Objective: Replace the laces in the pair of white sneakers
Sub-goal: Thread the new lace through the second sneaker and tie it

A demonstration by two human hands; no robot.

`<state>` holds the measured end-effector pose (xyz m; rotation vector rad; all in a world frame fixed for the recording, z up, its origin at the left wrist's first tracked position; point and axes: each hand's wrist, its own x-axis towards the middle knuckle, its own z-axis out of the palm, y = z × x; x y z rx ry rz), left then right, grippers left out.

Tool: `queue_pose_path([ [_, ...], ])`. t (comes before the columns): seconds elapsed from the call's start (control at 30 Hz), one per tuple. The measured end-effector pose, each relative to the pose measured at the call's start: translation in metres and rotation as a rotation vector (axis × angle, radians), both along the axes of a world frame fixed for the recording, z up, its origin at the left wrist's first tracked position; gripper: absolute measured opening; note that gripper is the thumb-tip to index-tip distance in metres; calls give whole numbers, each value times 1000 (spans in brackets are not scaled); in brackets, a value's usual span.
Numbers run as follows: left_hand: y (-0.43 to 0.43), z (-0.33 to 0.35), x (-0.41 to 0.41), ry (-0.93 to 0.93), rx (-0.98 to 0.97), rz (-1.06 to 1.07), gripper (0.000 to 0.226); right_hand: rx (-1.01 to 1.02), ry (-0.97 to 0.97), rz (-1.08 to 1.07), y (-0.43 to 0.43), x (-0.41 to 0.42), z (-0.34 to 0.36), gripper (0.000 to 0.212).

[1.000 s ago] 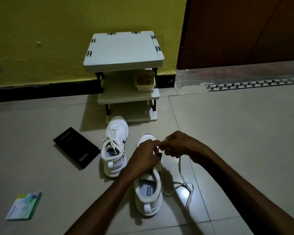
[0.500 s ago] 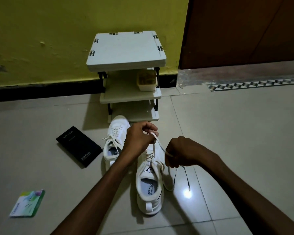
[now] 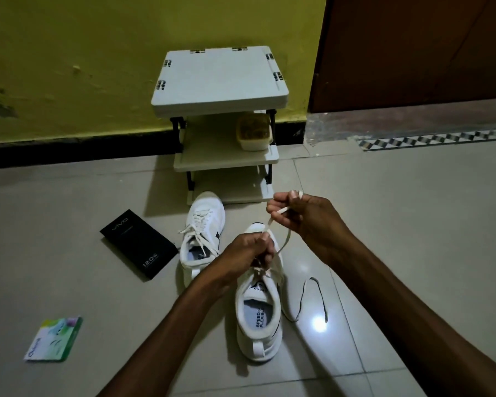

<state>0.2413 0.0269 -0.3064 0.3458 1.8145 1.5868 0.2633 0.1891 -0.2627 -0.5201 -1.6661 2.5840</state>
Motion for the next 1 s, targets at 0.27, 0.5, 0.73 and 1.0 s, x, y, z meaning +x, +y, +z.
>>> queue_pose_path([
  [0.27,-25,-13,-17,156,-240,275,35,612,-304,75,10,-6,-18,34],
  [0.5,-21,-10,-14,419,-401,32,26,1066,-26,316,-14,3,-34,31],
  [0.73,-18,-13,-16,353,-387,176,13,971,-49,337,-17,3,-45,2],
  [1.0,-15,-12,-10,247,-252,250,19,1056,-40,383,-11,-1,-48,21],
])
